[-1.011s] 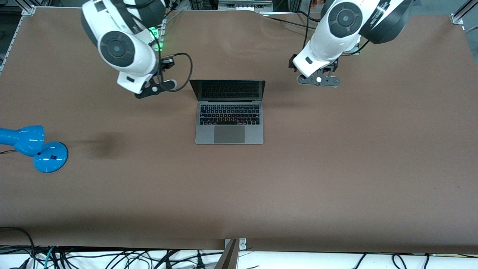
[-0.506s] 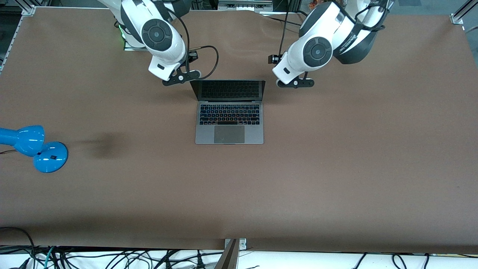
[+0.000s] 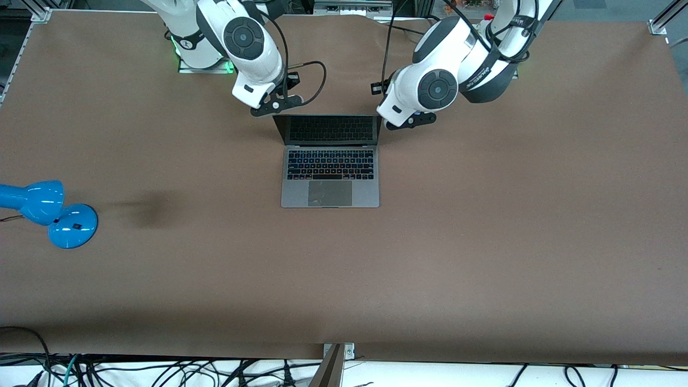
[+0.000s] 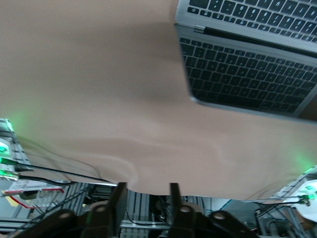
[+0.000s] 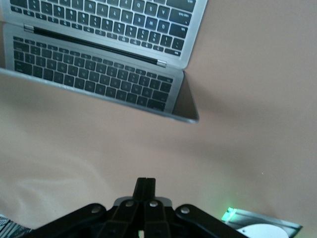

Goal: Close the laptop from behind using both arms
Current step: 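Push the screen top forward with both grippers, tilting it down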

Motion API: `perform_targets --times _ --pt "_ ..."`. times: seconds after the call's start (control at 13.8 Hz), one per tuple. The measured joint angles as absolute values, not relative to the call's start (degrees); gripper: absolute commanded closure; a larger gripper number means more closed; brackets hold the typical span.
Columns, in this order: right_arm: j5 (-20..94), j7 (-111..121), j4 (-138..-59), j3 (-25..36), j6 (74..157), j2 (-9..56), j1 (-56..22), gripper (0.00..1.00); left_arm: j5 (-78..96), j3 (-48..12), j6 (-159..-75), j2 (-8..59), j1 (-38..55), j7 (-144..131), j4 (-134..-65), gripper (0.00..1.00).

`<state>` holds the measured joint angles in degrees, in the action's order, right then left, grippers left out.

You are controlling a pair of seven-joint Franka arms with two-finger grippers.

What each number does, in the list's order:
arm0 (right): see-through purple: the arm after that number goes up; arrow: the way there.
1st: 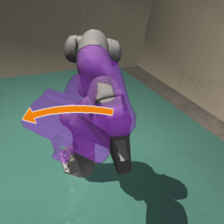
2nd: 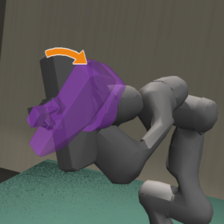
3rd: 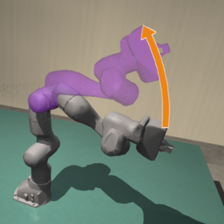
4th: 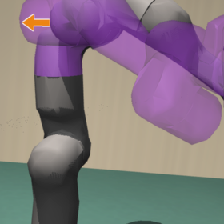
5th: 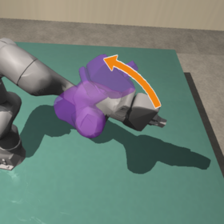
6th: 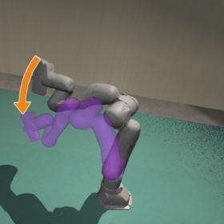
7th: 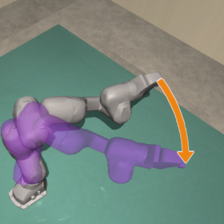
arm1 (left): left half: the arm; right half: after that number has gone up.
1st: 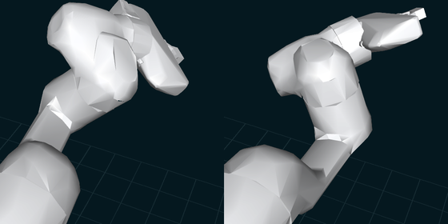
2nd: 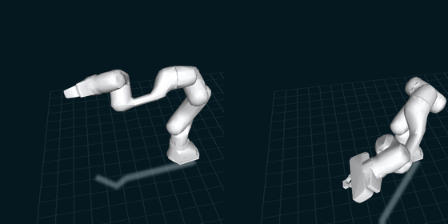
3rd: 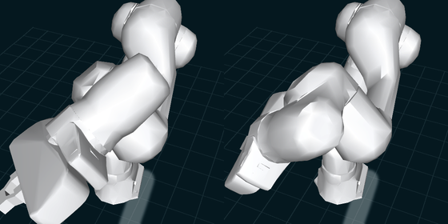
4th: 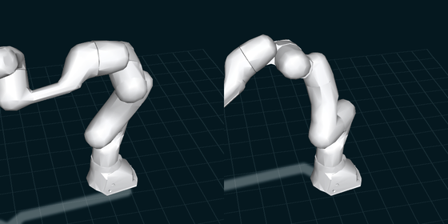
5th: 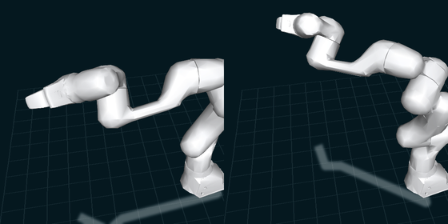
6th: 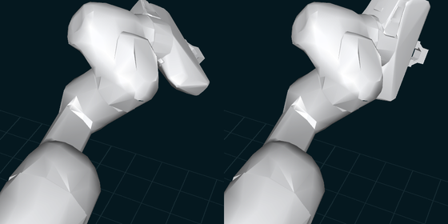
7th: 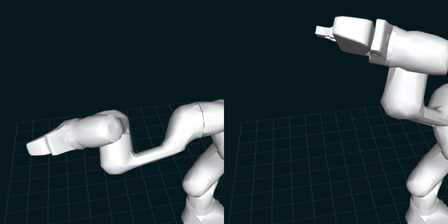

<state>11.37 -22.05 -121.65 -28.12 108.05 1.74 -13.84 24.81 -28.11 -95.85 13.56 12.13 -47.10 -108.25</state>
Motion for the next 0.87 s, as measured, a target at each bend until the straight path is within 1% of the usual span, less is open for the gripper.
perform_targets --times 0.22,0.36,0.65,0.87 --pt "11.4 -22.0 -121.7 -28.1 110.1 3.0 -13.8 1.00 24.5 -28.1 -97.0 17.0 13.8 -48.4 -105.0 1.00" --pt "11.4 -22.0 -121.7 -28.1 111.9 4.0 -13.7 1.00 24.3 -28.1 -99.2 19.0 14.0 -48.6 -103.5 1.00" --pt "10.0 -22.0 -121.0 -28.1 114.5 5.9 -13.4 1.00 22.1 -28.0 -103.7 22.0 14.0 -48.6 -102.6 1.00" --pt "7.9 -22.0 -119.1 -28.0 114.8 7.6 -12.8 1.00 20.6 -27.9 -104.7 23.6 14.0 -48.6 -101.3 1.00"
